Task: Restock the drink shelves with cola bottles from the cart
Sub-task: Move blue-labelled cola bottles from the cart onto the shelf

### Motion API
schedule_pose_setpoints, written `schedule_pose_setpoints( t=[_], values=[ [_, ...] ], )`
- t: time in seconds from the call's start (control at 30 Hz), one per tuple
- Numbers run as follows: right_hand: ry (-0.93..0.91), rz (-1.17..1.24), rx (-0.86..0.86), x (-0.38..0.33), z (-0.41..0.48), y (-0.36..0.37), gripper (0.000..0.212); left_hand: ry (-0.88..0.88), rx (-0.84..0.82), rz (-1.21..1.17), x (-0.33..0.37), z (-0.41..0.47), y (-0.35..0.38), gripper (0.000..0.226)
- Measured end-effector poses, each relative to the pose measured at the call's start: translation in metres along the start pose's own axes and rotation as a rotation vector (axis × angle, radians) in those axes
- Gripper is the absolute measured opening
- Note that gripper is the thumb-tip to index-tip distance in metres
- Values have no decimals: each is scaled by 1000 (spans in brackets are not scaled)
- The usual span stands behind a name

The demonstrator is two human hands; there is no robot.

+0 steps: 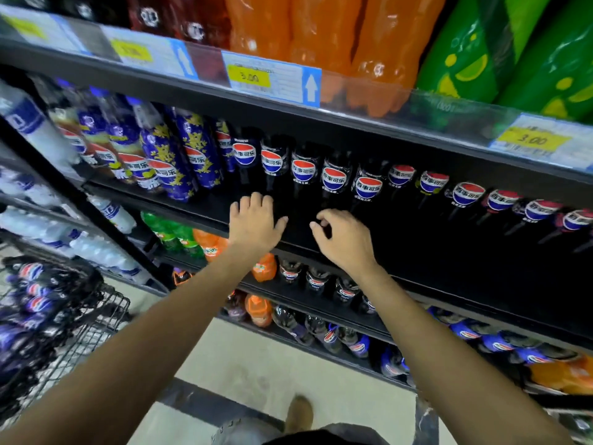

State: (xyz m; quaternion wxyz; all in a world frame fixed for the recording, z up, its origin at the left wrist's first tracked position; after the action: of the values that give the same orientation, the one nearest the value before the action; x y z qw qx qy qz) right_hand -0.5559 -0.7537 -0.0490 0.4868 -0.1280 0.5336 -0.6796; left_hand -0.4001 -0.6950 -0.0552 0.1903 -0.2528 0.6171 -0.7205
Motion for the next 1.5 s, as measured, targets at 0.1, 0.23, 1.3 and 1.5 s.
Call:
schedule_pose_setpoints(
  t=[0.1, 0.23, 1.3, 1.5],
  values=[
    [-171, -107, -138, -53, 20, 18, 31, -35, -13, 138, -52, -16, -20, 51],
    [-360, -145, -286, -136, 41, 53, 35, -126, -32, 217, -142, -42, -48, 47],
    [-1183, 27, -748, -692, -14, 295, 30, -1022, -198, 170, -655, -346, -108, 35],
    [-1206, 6, -926, -705, -6, 390, 24, -1037, -401, 134, -700, -323, -35, 43]
  ],
)
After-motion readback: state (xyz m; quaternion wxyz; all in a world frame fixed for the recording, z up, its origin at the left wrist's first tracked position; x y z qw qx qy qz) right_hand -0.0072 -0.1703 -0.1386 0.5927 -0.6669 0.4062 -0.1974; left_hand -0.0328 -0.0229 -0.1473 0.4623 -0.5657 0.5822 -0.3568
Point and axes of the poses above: each hand's wrist, its own z-axis towards the middle knuckle, its own y-axis out of the palm, x = y × z, the point moved 8 cm from there along z, towards the middle knuckle, and after that the axes turned 11 degrees about -y, right-handed, at the moved point
